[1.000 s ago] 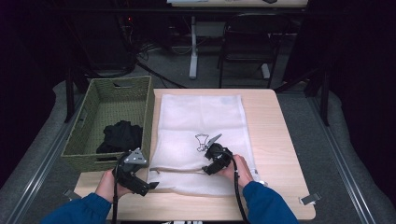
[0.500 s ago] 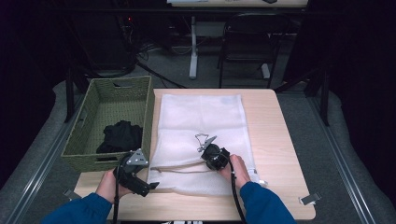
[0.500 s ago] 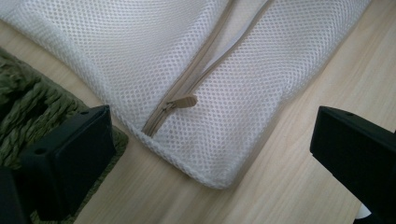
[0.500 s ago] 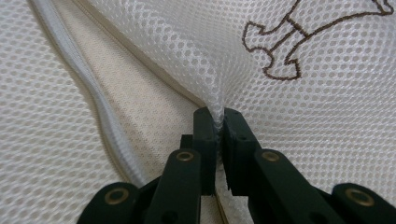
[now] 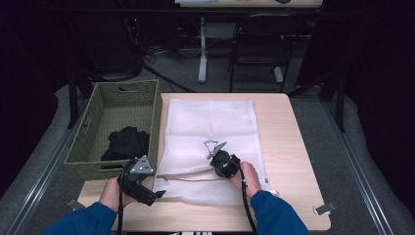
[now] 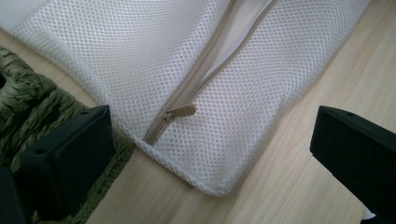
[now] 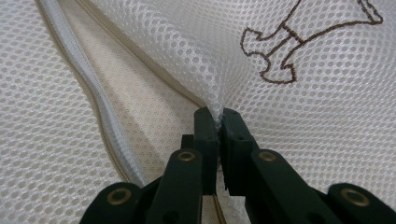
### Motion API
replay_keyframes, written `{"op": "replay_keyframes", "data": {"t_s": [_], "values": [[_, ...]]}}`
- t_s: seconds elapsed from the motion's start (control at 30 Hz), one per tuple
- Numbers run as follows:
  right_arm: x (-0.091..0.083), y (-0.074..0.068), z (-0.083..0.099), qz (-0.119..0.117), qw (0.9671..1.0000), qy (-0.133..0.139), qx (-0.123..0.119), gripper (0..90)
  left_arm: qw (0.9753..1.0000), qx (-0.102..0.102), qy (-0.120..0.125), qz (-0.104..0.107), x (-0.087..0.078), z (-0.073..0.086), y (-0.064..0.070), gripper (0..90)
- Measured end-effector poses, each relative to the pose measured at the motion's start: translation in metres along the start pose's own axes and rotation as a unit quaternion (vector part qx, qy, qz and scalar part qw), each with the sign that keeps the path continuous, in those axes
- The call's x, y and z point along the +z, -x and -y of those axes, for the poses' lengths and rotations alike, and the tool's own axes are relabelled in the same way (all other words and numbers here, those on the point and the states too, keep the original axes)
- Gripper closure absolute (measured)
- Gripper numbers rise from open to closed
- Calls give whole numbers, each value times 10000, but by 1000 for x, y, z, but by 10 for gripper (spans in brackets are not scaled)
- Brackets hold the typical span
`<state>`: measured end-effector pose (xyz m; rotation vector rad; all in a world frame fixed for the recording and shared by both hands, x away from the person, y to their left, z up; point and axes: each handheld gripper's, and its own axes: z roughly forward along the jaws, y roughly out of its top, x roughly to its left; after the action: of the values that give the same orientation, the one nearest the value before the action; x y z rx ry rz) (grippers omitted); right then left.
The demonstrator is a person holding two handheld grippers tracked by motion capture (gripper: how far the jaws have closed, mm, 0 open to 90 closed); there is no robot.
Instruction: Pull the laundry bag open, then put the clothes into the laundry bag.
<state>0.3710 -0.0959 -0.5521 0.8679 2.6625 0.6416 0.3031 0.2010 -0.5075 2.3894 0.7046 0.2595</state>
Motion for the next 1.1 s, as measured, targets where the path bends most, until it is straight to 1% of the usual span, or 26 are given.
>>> {"op": "replay_keyframes", "data": {"t_s": [0.07, 0.1, 0.17, 0.3, 0.37, 0.43, 0.6, 0.7, 0.9, 0.97, 1.0, 1.03, 1.1], "values": [[-2, 1, 0, -8, 10000, 8, 9, 868, 10000, -1, 31, 50, 0, 0, 0, 0], [-2, 1, 0, -18, 10000, 22, 20, 867, 10000, 19, 15, 42, 0, 0, 0, 0], [-3, 1, -1, -18, 10000, 13, 36, 867, 9999, -21, 71, 81, 0, 0, 0, 0], [-3, 1, -1, -28, 10000, 26, 27, 867, 9999, -29, 63, 112, 0, 0, 0, 0], [-5, 1, 0, -28, 10000, 35, 58, 867, 9999, -19, 53, 94, 0, 0, 1, 0], [-5, 1, 0, -6, 10000, 41, 26, 867, 10000, 2, 63, 77, 1, -1, 1, 0], [-7, 1, 0, -7, 10000, 35, 31, 868, 9999, -15, 35, 119, 1, 0, 0, 0], [-7, 2, 0, -11, 10000, 36, 26, 869, 9999, -51, 65, 139, 2, 0, -1, 0], [-11, 2, -2, -4, 10000, 55, 9, 871, 9998, -8, 26, 189, 3, 0, -1, 0], [-15, 3, -3, -10, 9999, 120, 28, 872, 9998, -11, 52, 197, 3, 0, -1, 0], [-17, 4, -4, -7, 9999, 152, -2, 872, 9998, -29, 58, 210, 3, -1, -1, 0], [-20, 4, -5, -3, 9998, 193, 47, 872, 9997, -39, 48, 226, 4, -1, -1, 0], [-25, 6, -6, -1, 9996, 277, 46, 872, 9997, -40, 33, 246, 5, -1, -2, 0]]}}
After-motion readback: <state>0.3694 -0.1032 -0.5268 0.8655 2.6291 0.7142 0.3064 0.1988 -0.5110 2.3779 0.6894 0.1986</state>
